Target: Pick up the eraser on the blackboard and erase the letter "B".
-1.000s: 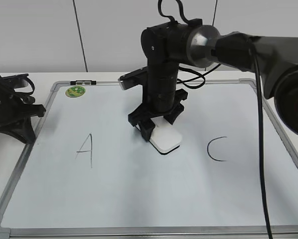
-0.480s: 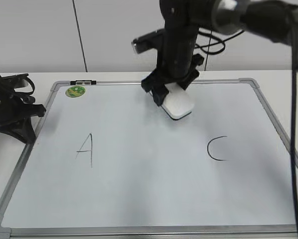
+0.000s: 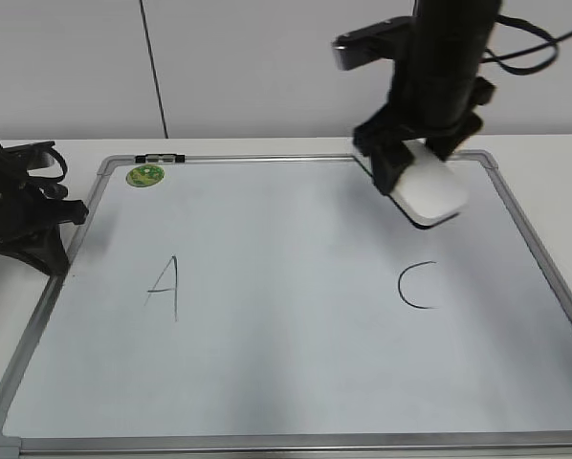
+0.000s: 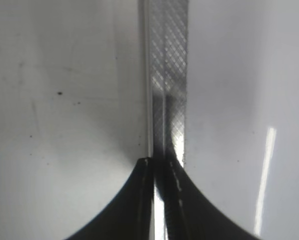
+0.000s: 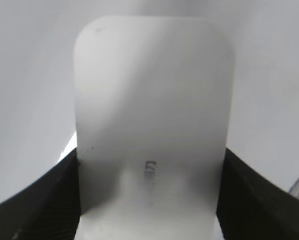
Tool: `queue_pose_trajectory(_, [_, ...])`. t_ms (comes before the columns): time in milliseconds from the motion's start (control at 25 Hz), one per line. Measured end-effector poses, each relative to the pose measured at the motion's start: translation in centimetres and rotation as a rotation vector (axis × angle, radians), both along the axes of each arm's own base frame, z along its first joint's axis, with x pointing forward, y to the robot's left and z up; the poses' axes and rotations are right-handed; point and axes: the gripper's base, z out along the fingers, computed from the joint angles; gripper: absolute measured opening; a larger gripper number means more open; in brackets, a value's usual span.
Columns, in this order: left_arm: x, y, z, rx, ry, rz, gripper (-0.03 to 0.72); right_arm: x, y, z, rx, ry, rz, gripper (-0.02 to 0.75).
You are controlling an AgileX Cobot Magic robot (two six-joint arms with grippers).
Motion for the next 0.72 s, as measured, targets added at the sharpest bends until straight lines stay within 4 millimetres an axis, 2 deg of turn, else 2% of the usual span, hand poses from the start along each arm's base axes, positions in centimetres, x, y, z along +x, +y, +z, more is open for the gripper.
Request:
queue_pose_trajectory(120, [0.0, 0.0, 0.0, 0.000, 0.000, 0.000, 0.027, -0.9, -4.6, -0.6, 0.006, 0.071, -0.107, 0.530])
queue_pose_trajectory(160, [0.0, 0.0, 0.0, 0.000, 0.000, 0.000, 0.027, -1.0, -4.9, -0.6, 0.008, 0.075, -0.115, 0.530])
queue_pose_trajectory(240, [0.0, 0.0, 0.0, 0.000, 0.000, 0.000, 0.027, -1.9, -9.0, -1.5, 0.010, 0.113, -0.216, 0.530])
queue_pose_trajectory(480, [0.0, 0.0, 0.0, 0.000, 0.002, 0.000, 0.027, -2.5, -15.3, -4.8, 0.071, 0.136, -0.409, 0.530])
queue_pose_trajectory(520, [0.0, 0.0, 0.0, 0.000, 0.002, 0.000, 0.027, -2.5, -15.3, -4.8, 0.071, 0.136, -0.409, 0.530])
queue_pose_trajectory(600, [0.0, 0.0, 0.0, 0.000, 0.002, 0.000, 0.027, -2.3, -17.1, -5.1, 0.085, 0.112, -0.461, 0.530])
queue_pose_trajectory(720, [0.0, 0.0, 0.0, 0.000, 0.002, 0.000, 0.027, -2.1, -18.3, -5.0, 0.105, 0.087, -0.496, 0.530])
